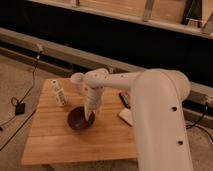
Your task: Drag the ceramic bowl in a circle
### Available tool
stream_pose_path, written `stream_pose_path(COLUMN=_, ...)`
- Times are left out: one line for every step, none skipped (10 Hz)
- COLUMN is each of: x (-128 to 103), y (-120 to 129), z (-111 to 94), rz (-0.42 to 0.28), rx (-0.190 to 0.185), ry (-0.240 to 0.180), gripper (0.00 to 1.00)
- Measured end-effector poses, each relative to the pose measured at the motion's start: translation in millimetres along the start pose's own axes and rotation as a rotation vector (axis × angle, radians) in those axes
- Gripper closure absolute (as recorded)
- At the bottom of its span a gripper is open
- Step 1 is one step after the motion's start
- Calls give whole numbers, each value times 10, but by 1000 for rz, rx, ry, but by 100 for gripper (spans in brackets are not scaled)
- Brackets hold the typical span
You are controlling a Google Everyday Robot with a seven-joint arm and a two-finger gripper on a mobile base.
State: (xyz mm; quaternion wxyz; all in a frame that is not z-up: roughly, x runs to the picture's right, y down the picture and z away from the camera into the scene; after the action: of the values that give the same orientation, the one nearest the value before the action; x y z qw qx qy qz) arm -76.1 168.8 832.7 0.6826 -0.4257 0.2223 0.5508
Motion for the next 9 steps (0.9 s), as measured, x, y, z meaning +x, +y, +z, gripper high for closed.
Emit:
stream_pose_path(x=-1, y=10, z=-12, rz=-1, rx=-4, ry=-1, gripper=20)
stream_pose_path(x=-12, y=44, z=-58, rz=-5, rx=-11, ry=-9, gripper=20)
stream_pose_path(x=-34, y=111, z=-161, rz=-15, rx=-21, ry=-28, gripper=20)
stream_pose_path(x=-53, y=159, z=-244, rz=-23, rx=-25, ry=-47, gripper=20)
stream_pose_path(x=-37, y=193, z=-360, rz=-38, rx=-3, ry=-65, gripper=20)
stream_pose_path(x=-5, y=219, z=-430, rz=-51, rx=29, ry=-73, gripper=20)
stream_pose_path(x=63, y=281, z=-533, rz=-75, rx=80, ry=-86, gripper=20)
stream_pose_path(x=114, y=353, z=-601, rz=-93, rx=109, ry=-96, gripper=20)
stream_pose_path(x=194, y=421, z=-669, rz=-111, rx=137, ry=-106, gripper=20)
